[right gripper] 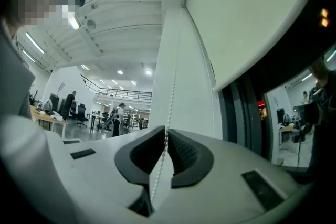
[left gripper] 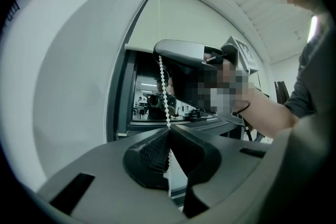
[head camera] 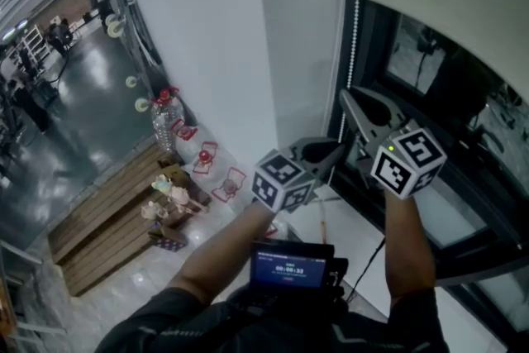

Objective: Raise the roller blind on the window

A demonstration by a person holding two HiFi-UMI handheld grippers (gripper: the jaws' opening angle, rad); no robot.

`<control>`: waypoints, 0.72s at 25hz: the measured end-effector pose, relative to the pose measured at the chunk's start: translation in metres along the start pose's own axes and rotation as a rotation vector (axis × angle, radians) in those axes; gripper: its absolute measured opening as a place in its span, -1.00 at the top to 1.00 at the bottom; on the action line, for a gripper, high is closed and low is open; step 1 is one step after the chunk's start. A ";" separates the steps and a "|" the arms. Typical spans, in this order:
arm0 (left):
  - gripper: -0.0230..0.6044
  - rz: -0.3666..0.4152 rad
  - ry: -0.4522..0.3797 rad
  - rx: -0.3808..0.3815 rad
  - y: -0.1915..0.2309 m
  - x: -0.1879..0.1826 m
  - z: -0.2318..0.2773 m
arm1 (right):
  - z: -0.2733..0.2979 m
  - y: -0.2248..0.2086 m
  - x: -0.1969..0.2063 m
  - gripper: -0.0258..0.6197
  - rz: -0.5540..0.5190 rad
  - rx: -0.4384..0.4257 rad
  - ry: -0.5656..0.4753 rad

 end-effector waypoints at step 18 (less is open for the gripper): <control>0.92 -0.060 0.006 -0.010 -0.005 0.024 -0.006 | -0.007 0.007 0.025 0.91 0.082 -0.006 0.010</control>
Point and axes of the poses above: the fingertips, and each gripper's own axes: z forward along the fingers, y to its left, x out of its underside, the point moved 6 cm from there along -z, backward along the fingers, and after that the axes turned 9 degrees about x, right-handed, at the moved point
